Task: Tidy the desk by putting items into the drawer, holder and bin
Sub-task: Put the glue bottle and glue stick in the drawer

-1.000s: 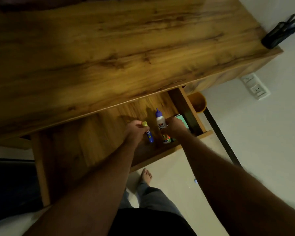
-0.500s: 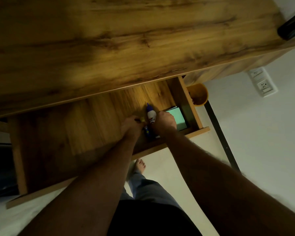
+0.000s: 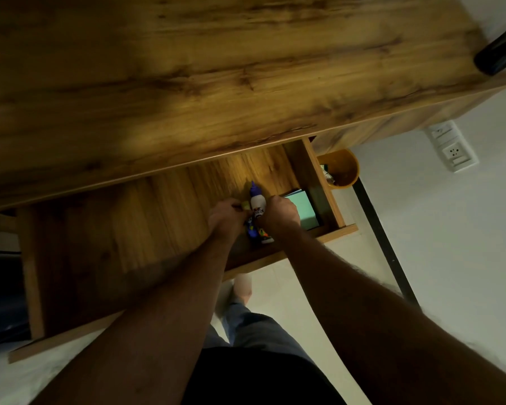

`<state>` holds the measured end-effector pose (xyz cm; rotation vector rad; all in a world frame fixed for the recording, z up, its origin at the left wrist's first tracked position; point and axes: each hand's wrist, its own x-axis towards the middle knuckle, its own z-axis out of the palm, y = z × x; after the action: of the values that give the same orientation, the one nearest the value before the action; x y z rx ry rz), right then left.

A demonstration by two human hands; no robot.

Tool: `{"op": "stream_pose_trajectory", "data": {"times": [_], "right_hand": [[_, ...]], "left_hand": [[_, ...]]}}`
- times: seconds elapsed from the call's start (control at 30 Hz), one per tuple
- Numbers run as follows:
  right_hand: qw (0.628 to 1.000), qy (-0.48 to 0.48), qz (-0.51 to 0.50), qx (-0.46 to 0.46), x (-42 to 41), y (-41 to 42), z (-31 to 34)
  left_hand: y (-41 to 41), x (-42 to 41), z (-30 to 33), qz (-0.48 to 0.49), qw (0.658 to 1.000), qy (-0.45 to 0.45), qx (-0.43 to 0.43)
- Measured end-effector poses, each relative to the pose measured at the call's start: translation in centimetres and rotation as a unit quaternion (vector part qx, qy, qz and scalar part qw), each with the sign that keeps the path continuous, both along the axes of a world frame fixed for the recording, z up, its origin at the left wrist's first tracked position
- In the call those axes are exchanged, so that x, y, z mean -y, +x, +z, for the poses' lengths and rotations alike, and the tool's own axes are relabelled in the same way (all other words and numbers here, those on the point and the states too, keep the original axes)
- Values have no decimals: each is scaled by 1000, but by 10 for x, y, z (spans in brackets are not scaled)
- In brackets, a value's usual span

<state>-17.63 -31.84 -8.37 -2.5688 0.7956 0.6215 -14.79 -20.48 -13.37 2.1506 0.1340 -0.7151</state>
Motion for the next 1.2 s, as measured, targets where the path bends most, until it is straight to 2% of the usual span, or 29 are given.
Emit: {"op": "stream_pose_trajectory", "data": {"times": [0.17, 0.33, 0.5, 0.6, 0.7, 0.77, 0.83, 0.97, 1.2], "right_hand": [[999, -6, 41, 6, -1, -4, 6], [994, -28, 108, -6, -3, -6, 13], [998, -28, 62, 0, 6, 16, 12], [998, -26, 44, 21, 20, 39, 21], [999, -27, 9, 32, 38, 61, 24], [998, -52, 11, 34, 48, 72, 23], [995, -86, 43, 32, 54, 77, 23], [985, -119, 122, 21, 60, 80, 23], [981, -128, 146, 28, 63, 83, 13]], "left_hand": [[-2, -2, -26, 12, 1000, 3, -23], [-5, 0, -14, 13, 1000, 9, -19], [17, 4, 2, 43, 999, 8, -7], [41, 11, 5, 118, 991, -41, -47], [69, 26, -34, 156, 981, -88, -78], [81, 39, -44, 189, 977, -79, -67], [88, 54, -52, 182, 979, -76, -54], [74, 70, -3, 122, 992, -29, -19], [71, 86, 2, 65, 997, 33, 19]]}}
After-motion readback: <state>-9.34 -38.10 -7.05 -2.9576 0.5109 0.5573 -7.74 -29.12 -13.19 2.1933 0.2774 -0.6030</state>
